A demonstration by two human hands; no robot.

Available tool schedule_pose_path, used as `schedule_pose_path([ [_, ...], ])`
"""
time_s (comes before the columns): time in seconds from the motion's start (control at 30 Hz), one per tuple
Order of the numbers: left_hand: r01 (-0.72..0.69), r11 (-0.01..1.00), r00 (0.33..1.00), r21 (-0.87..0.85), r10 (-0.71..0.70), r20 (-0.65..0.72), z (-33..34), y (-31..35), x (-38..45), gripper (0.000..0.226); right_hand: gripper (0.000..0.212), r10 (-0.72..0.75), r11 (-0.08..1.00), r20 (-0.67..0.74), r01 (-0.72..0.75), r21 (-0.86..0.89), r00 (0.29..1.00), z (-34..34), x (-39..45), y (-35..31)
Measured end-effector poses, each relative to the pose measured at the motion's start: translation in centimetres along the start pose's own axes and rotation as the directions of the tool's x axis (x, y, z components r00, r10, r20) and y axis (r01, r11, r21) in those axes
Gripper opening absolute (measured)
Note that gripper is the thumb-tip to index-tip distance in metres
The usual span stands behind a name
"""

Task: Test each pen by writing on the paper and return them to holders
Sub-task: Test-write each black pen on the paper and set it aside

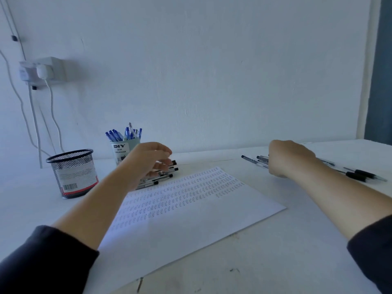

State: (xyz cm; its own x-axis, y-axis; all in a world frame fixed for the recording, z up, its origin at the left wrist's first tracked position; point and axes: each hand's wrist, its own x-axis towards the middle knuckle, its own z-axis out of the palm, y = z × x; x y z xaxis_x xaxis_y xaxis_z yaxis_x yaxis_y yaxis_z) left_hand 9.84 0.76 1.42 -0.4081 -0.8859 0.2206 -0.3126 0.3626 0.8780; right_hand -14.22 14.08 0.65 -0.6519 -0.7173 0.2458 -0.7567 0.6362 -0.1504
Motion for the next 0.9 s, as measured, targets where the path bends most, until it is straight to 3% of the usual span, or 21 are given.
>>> schedule_pose_path([
  [0.13,-0.118,0.944,0.985,0.308,0.073,0.154,1.0,-0.4,-0.1,0.012,0.019,0.025,0.996,0.054,-0.020,-0.084,0.998,-0.4,-0.7,-0.1],
  [0.3,-0.274,0.837,0.904,0.473,0.056,0.424,2.2,-0.9,-0.5,0.023,0.018,0.080,0.991,0.074,-0.071,-0.115,0.994,-0.5,-1.1,0.2],
  [0.47,-0.302,0.783,0.898,0.544,0.042,0.438,2.4,-1.2,-0.2,0.029,0.017,0.095,0.985,0.049,-0.086,-0.152,0.994,-0.5,-0.9,0.3],
  [0.57,-0.281,0.815,0.903,0.507,0.046,0.427,2.4,-1.1,-0.2,0.027,0.014,-0.066,0.996,0.039,0.068,-0.063,0.997,0.1,-0.4,0.0],
  [0.63,-0.233,0.879,0.938,0.415,0.090,0.335,2.1,-0.9,-0.2,0.020,0.008,-0.255,0.962,0.060,0.247,0.115,0.965,0.9,0.0,-0.7],
  [0.73,-0.177,0.931,0.983,0.318,0.183,0.012,0.9,-1.1,0.8,0.009,0.040,-0.445,0.837,0.183,0.336,0.432,0.877,1.7,-0.8,-2.2],
  [0.83,-0.113,0.937,0.930,0.330,0.217,-0.296,-0.9,-2.1,2.3,0.020,0.049,-0.506,0.818,0.278,0.351,0.456,0.816,2.4,-1.3,-3.1],
  [0.9,-0.047,0.924,0.882,0.381,0.217,-0.419,-1.8,-3.0,2.9,0.027,0.048,-0.494,0.831,0.304,0.340,0.440,0.815,2.6,-1.3,-3.1],
])
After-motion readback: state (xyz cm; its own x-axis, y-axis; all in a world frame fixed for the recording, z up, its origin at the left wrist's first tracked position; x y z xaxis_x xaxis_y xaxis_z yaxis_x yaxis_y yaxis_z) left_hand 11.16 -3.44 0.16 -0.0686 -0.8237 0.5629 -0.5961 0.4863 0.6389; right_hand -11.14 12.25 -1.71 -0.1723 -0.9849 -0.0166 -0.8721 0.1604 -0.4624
